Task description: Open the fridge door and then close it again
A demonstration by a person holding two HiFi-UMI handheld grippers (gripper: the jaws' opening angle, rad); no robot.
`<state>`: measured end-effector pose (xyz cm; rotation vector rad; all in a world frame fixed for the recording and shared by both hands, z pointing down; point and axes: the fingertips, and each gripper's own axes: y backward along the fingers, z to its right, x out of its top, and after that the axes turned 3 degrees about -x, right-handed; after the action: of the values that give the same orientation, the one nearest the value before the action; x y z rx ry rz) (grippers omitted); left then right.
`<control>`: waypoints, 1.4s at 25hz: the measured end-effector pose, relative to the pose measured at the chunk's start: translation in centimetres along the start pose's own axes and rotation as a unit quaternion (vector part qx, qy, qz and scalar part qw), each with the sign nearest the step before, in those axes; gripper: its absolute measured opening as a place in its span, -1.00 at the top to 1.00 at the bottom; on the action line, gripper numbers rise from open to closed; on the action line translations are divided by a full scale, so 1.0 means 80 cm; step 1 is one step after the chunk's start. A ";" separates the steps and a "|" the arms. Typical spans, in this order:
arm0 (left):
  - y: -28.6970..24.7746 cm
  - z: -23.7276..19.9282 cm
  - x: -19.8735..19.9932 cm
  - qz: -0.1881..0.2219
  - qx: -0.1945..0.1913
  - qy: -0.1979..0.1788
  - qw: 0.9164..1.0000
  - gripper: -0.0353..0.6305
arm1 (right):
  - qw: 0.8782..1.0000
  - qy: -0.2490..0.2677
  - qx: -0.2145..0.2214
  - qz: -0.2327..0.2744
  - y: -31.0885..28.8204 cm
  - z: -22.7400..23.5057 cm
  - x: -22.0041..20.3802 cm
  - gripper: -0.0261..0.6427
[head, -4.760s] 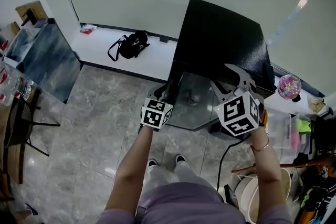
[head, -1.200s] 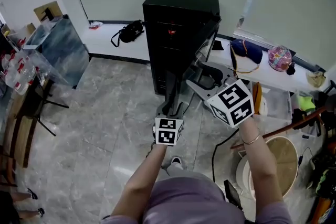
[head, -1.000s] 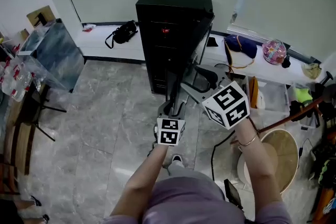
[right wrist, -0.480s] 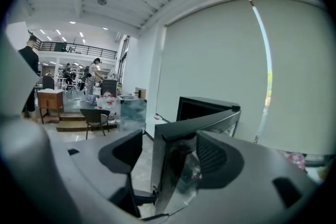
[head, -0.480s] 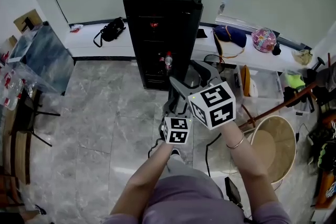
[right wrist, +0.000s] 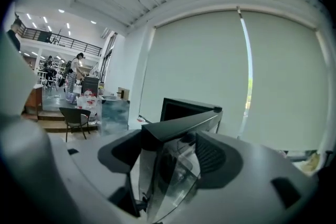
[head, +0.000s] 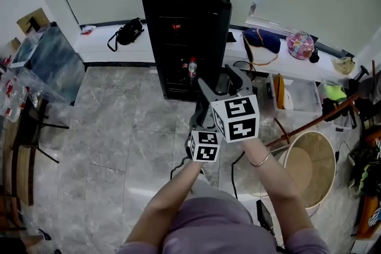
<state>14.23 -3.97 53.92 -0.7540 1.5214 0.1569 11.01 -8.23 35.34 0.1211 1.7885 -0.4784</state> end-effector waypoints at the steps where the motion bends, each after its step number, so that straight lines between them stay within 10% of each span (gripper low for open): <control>1: 0.004 0.001 0.001 0.003 -0.006 0.005 1.000 0.33 | 1.000 -0.004 0.003 -0.001 0.001 0.002 -0.001 -0.06; 35: 0.053 -0.140 0.003 0.006 0.013 0.048 0.999 0.38 | 0.997 -0.041 -0.070 0.018 0.097 0.120 -0.050 0.28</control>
<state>2.61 -6.72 53.62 -0.7406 1.6169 0.1101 23.30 -4.19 35.28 0.0354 1.7297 -0.3275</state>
